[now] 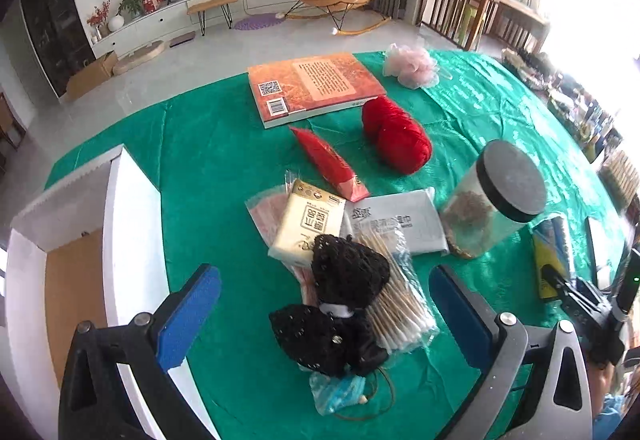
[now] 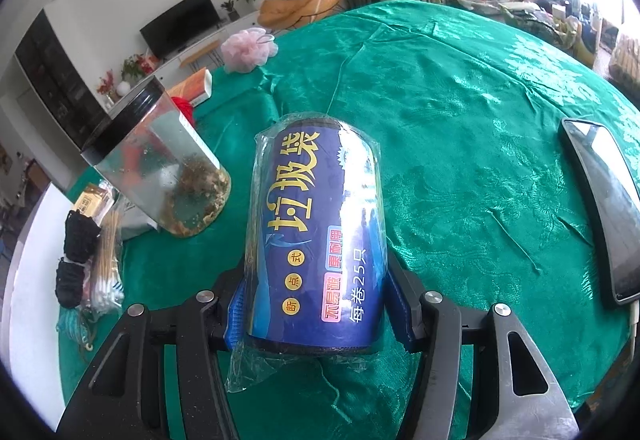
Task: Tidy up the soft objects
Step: 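Carry the tissue pack and roll over the white box and release both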
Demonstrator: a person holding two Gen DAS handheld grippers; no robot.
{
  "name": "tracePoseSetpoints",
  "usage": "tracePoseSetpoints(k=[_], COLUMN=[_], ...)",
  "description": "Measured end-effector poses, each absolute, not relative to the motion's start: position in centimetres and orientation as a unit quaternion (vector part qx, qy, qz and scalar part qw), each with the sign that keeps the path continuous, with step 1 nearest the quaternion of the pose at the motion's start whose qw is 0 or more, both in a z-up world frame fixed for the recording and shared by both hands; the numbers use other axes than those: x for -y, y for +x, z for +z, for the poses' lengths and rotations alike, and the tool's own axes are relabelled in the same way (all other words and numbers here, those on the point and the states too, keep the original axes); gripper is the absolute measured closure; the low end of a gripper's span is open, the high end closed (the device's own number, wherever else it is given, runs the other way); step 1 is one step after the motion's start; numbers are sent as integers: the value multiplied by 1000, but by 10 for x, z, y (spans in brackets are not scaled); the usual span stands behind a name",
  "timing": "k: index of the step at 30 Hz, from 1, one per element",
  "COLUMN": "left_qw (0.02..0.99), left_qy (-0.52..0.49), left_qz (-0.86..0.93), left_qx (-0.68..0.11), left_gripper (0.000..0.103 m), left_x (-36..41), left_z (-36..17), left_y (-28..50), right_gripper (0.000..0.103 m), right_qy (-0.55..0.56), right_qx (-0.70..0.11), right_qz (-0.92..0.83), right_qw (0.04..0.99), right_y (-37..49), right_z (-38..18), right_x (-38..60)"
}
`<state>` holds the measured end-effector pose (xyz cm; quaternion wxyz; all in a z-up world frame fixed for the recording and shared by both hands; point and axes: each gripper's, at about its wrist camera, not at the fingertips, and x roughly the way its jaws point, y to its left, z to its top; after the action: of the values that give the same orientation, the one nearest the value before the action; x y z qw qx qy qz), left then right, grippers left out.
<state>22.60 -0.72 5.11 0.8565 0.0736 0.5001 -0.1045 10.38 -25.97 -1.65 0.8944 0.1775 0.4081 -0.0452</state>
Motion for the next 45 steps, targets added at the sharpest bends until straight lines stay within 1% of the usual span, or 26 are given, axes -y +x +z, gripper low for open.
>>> tracePoseSetpoints(k=[4,9,10,11,12,13,18,23,25,30,32,35,39,43,45], left_qw=[817,786,783,784,783,784,821,853,861,883,888,888,885,877,873], left_qy=[156,210,217,220,215,200,114,19,-9,-36,-43,-46,-67,-103,-96], left_qz=[-88,-67,-66,-67,-67,-69,-74,-102,-113,-117,-105,-68,-2,54,97], left_qx=[-548,-578,-579,-577,-580,-583,-554,-512,-496,-452,-446,-452,-461,-467,-468], left_gripper=[0,0,7,34,52,50,51,51,51,51,51,51,51,50,47], left_x=[35,59,60,60,57,51,14,-26,-45,-99,-127,-170,-229,-281,-300], left_z=[9,-35,-38,-38,-37,-35,0,51,71,116,123,119,100,80,72], left_y=[281,305,307,308,309,311,311,284,267,201,171,129,73,23,5], right_gripper=[43,43,43,43,43,43,44,45,45,45,45,45,45,45,44], right_qy=[171,171,170,170,170,170,185,245,267,217,198,186,176,197,203], right_qx=[-410,-411,-411,-411,-412,-412,-409,-407,-391,-350,-347,-358,-389,-429,-441], right_qz=[-44,-43,-43,-43,-42,-42,-30,-1,3,38,70,142,255,367,416], right_qw=[895,894,894,894,894,894,893,880,881,910,914,904,868,802,769], right_y=[105,105,106,106,106,106,107,128,138,146,143,133,117,93,81], right_z=[-17,-17,-17,-17,-17,-18,-18,-14,2,75,99,118,122,121,124], right_x=[257,257,257,256,256,257,260,285,297,282,256,196,95,-9,-58])
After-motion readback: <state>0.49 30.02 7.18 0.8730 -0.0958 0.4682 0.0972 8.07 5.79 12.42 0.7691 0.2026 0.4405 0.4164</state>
